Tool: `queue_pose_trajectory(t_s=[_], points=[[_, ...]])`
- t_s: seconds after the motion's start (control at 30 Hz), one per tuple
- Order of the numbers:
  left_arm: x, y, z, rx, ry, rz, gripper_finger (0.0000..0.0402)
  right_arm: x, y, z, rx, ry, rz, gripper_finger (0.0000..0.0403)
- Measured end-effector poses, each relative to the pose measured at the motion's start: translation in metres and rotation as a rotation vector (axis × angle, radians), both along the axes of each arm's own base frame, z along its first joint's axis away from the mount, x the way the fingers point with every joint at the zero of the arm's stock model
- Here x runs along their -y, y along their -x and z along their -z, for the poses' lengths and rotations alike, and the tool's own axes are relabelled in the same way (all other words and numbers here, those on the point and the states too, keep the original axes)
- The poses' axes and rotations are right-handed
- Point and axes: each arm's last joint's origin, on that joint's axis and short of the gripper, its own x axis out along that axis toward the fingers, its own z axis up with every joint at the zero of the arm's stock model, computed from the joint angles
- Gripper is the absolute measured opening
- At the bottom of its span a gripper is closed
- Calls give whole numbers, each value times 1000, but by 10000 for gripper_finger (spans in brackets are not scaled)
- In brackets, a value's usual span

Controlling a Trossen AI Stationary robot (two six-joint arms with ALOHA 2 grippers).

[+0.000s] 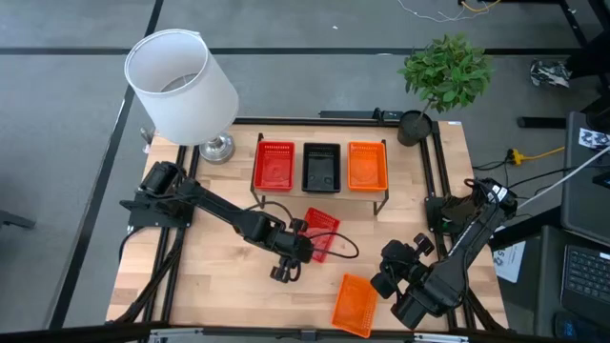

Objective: Stack baskets on shelf by color
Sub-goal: Stack the red bin on top of the red bin

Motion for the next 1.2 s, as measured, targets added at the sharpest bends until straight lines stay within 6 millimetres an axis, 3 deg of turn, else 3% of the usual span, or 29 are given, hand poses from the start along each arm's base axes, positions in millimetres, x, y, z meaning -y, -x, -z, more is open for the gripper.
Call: queue_pose_trajectory(t_s=[0.43, 0.5, 0.6, 0.7, 0.9, 1.07, 1.2], points=[[-2, -10, 34, -60, -37, -69, 109, 0, 0, 0, 1, 1, -1, 114], [2, -7, 38, -86, -25, -91, 87, 0, 0, 0, 0, 1, -2, 114], [11, -4, 41, -102, -4, -115, 23, 0, 0, 0, 0, 2, -3, 114], [22, 2, 35, -110, 31, -135, 5, 0, 0, 0, -1, 2, -4, 114], [49, 30, -37, -104, 87, -112, 0, 0, 0, 0, -3, 4, -8, 114], [69, 70, -109, -55, 155, -71, 0, 0, 0, 0, -3, 4, -8, 114], [77, 106, -160, 113, 103, -11, 0, 0, 0, 0, -2, 4, -8, 114]])
